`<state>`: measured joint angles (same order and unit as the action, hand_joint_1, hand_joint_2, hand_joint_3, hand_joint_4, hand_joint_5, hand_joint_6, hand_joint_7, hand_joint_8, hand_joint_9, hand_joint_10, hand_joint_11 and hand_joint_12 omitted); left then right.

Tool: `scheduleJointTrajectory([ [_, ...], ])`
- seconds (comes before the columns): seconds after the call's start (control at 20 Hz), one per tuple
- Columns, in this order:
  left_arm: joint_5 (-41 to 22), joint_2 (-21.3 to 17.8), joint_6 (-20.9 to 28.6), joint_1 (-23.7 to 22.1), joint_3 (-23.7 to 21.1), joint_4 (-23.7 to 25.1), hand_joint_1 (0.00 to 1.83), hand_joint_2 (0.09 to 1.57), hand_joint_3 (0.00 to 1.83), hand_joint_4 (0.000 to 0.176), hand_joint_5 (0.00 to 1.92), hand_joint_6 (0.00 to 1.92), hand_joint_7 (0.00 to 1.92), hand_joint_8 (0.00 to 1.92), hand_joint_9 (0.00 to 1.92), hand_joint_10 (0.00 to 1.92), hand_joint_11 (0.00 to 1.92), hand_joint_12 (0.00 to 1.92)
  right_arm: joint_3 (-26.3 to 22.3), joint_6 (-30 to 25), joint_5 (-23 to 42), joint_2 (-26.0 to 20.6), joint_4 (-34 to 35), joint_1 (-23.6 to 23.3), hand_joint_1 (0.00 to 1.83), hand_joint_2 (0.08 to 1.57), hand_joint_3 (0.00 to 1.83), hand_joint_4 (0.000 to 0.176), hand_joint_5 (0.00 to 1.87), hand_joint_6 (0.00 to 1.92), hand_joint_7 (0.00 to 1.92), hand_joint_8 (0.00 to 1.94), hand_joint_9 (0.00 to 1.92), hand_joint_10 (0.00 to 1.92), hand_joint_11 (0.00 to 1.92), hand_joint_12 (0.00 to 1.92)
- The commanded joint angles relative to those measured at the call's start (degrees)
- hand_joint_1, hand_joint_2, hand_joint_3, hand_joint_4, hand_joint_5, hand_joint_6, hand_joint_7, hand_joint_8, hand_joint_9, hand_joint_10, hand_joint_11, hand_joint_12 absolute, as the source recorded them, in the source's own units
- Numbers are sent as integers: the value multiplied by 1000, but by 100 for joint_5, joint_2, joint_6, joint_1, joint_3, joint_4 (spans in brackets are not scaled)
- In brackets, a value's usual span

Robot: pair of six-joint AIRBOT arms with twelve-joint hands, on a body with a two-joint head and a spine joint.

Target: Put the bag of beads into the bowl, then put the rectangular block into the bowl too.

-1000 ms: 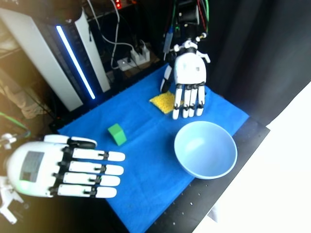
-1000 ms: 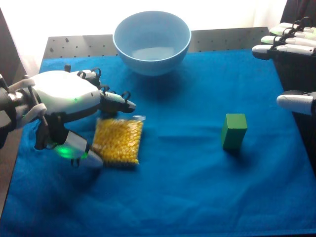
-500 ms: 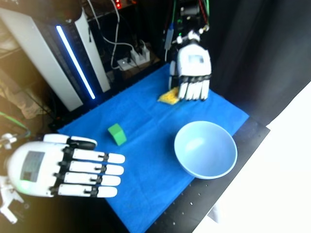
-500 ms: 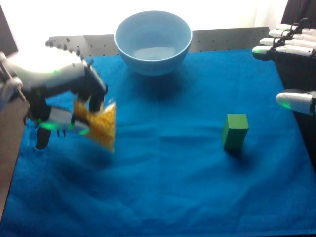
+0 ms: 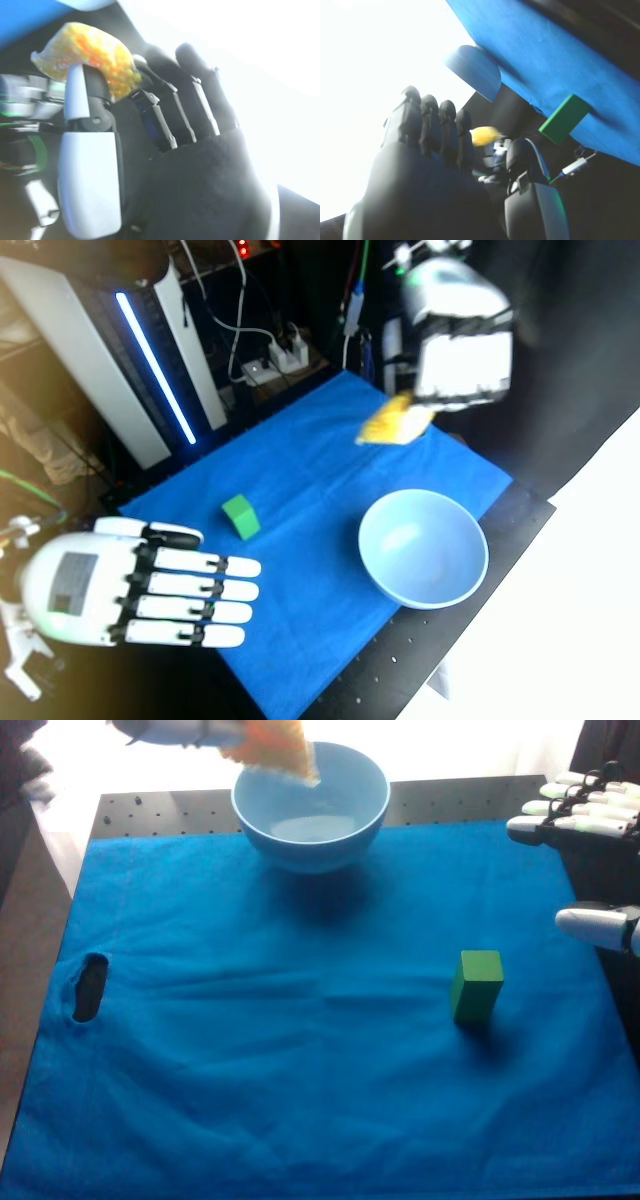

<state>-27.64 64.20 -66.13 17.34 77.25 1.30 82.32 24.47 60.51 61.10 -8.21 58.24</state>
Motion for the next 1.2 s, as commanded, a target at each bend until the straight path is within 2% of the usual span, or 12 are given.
scheduleJointTrajectory([
  [0.0, -386, 79, -83, -116, 76, -110, 1269, 1102, 0, 0, 1029, 676, 1015, 1182, 978, 1152, 835, 1608, 39, -7, 656, 20, 217, -101, 476, 1320, 0, 0, 277, 1, 213, 5, 108, 7, 29, 19],
  [0.15, 34, 865, -99, -164, 986, -611, 1252, 1127, 2, 0, 937, 842, 986, 1218, 1013, 1246, 975, 1658, 239, -7, 657, 207, 52, -239, 450, 1311, 0, 0, 275, 1, 213, 2, 94, 0, 0, 0],
  [0.2, 202, 1037, -99, -163, 1209, -690, 1080, 1138, 2, 19, 917, 1035, 804, 1005, 821, 1225, 771, 1667, 247, -7, 657, 218, 7, -286, 472, 1307, 0, 0, 284, 4, 214, 2, 91, 0, 0, 0],
  [0.25, 395, 1182, -102, -159, 1462, -752, 852, 995, 0, 149, 428, 77, 526, 259, 412, 687, 126, 1451, 265, -7, 657, 245, -24, -333, 520, 1299, 0, 0, 286, 2, 201, 0, 72, 0, 0, 0],
  [0.3, 462, 1237, -102, -145, 1562, -791, 852, 995, 0, 149, 428, 77, 526, 259, 412, 687, 126, 1451, 281, -7, 657, 263, -45, -356, 520, 1299, 0, 0, 286, 2, 201, 0, 72, 0, 0, 0],
  [0.35, 503, 1251, -102, -113, 1610, -865, 791, 967, 0, 171, 306, 23, 441, 74, 378, 380, 98, 1221, 295, -7, 657, 279, -75, -380, 515, 1311, 1, 0, 268, 0, 193, 0, 68, 0, 0, 0],
  [0.5, 242, 961, -103, 0, 1260, -888, 668, 950, 2, 176, 85, 1, 142, 2, 217, 20, 0, 765, 291, -7, 657, 274, -146, -404, 640, 1271, 0, 0, 256, 0, 159, 1, 37, 1, 10, 5],
  [0.8, -754, -522, -103, 451, -444, -243, 704, 963, 0, 176, 117, 15, 157, 12, 235, 11, 0, 974, 37, -7, 701, 167, -409, -486, 649, 1225, 0, 0, 221, 0, 139, 0, 53, 3, 32, 30],
  [0.9, -1253, -1032, -99, 865, -1021, -212, 663, 950, 0, 174, 142, 7, 180, 6, 181, 10, 0, 682, -52, -7, 702, 143, -556, -538, 685, 1190, 0, 0, 218, 0, 99, 0, 16, 0, 21, 30],
  [1.0, -1918, -1506, -93, 1463, -1571, -323, 629, 934, 0, 176, 163, 6, 181, 2, 149, 2, 0, 661, -114, -7, 702, 139, -715, -615, 696, 1131, 0, 0, 199, 0, 130, 4, 30, 3, 1, 5],
  [1.05, -2134, -1704, -48, 1702, -1794, -328, 635, 921, 0, 170, 162, 3, 157, 2, 139, 1, 0, 716, -144, -7, 702, 136, -794, -648, 742, 1112, 0, 0, 197, 0, 143, 6, 51, 10, 0, 0],
  [1.15, -2509, -2029, 174, 2248, -2142, -358, 795, 921, 0, 109, 212, 5, 125, 0, 80, 0, 0, 611, -208, -7, 701, 130, -1003, -723, 796, 1117, 0, 0, 170, 1, 130, 3, 74, 17, 74, 33],
])
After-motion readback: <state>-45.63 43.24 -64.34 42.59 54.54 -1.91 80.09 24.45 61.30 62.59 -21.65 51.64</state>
